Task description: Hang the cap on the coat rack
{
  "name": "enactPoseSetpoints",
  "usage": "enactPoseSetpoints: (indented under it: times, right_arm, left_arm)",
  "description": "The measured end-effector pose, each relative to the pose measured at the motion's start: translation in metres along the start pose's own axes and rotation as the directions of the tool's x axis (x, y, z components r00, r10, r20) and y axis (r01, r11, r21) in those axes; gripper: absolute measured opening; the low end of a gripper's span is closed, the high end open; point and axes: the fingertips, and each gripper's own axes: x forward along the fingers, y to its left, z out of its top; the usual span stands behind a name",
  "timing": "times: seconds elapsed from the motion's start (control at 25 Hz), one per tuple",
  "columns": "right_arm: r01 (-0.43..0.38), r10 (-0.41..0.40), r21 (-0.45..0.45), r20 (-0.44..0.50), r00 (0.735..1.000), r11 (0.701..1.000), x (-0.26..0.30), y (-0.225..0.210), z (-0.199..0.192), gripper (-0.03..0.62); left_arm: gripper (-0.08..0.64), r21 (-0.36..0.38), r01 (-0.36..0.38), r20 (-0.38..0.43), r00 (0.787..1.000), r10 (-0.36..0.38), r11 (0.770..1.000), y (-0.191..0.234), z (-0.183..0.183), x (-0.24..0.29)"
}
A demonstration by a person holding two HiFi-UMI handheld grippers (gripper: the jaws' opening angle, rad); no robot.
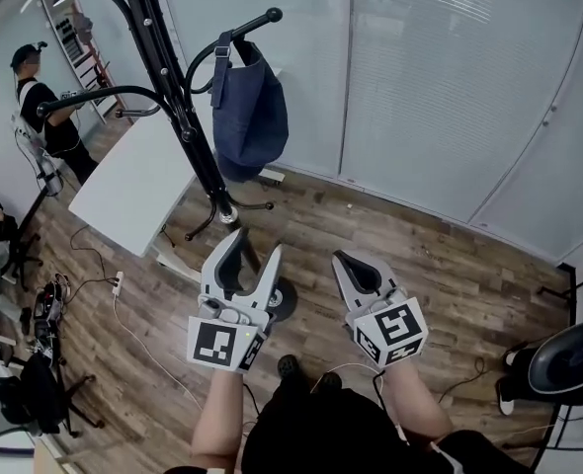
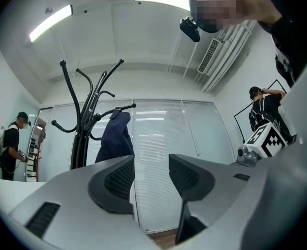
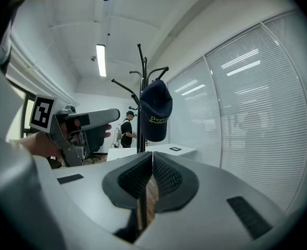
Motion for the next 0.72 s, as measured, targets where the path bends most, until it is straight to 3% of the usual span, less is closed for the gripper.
enactPoseSetpoints:
  times: [0.28, 0.44, 0.72]
  right_arm:
    - [-0.068, 0.068, -0.004, -0.018, 0.998, 0.998, -0.003, 0.007, -0.01, 0.031]
    - [-0.104, 0.104, -0.006, -0.04, 0.994, 0.995, -0.005, 0.013, -0.024, 0.031]
    - [-0.174, 0.168, -0.145, -0.05, 0.985, 0.974, -0.011, 0.04, -0.033, 0.031]
  left_arm:
    - [0.201, 0.012, -0.082, -0.053, 0.995, 0.082, 0.997, -0.006, -0.008, -0.031]
    - [0.149, 0.016, -0.102, -0.096, 0.99, 0.103, 0.995, -0.015, -0.021, -0.049]
    - [0.112, -0.019, -0.112, -0.137, 0.985, 0.109, 0.993, -0.033, -0.042, -0.059]
